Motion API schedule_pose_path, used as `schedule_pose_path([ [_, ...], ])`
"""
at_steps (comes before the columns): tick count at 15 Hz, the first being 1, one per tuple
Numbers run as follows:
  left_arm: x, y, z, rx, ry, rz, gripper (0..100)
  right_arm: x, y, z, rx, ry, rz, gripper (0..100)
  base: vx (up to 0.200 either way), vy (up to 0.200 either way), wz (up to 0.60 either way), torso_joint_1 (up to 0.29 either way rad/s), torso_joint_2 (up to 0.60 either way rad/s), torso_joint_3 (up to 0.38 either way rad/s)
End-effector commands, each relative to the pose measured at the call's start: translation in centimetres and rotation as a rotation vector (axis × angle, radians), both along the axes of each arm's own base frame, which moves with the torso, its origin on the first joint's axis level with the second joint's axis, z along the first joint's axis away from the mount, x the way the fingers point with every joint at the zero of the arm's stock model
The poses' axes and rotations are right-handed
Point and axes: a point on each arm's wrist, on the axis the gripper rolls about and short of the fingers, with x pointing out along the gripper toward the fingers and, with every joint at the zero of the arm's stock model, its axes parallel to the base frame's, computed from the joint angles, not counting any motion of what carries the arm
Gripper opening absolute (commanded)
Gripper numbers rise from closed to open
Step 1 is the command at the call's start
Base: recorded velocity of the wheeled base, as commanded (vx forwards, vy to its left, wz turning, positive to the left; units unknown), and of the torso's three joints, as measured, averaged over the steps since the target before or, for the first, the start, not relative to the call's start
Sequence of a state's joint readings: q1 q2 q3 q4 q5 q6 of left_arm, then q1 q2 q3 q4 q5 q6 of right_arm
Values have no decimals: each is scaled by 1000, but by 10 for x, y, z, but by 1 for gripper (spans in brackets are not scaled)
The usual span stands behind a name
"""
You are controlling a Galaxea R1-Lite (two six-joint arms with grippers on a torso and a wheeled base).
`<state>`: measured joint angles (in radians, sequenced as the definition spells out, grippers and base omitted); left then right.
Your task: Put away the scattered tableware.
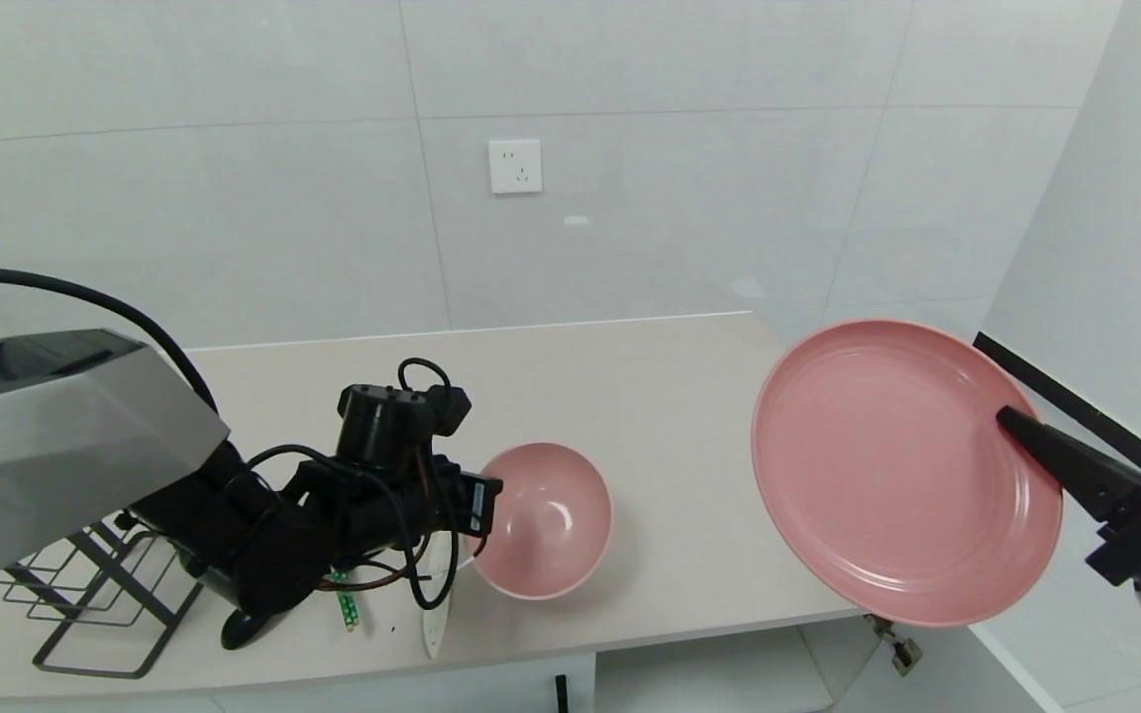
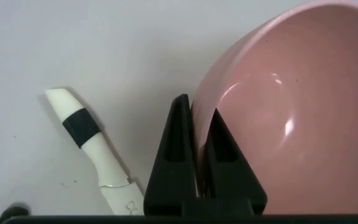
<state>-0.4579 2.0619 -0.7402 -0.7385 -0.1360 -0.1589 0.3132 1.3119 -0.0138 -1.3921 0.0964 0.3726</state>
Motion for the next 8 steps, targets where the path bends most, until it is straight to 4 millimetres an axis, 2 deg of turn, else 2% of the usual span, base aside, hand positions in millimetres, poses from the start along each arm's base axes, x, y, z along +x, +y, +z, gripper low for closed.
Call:
schedule_pose_path([
  [1,-13,7,19,-29,-55,-1,0,1,0,-1,-3,9,0,0,0,0,0,0,0,0],
  [6,-37,18,48,-119,-199,-20,0,2,1,-6,-10,33,2,0,0,0,0,0,0,0],
  [8,-40,19,62,-151,-259,-19,0,3,1,-6,-12,37,2,0,0,0,0,0,0,0],
])
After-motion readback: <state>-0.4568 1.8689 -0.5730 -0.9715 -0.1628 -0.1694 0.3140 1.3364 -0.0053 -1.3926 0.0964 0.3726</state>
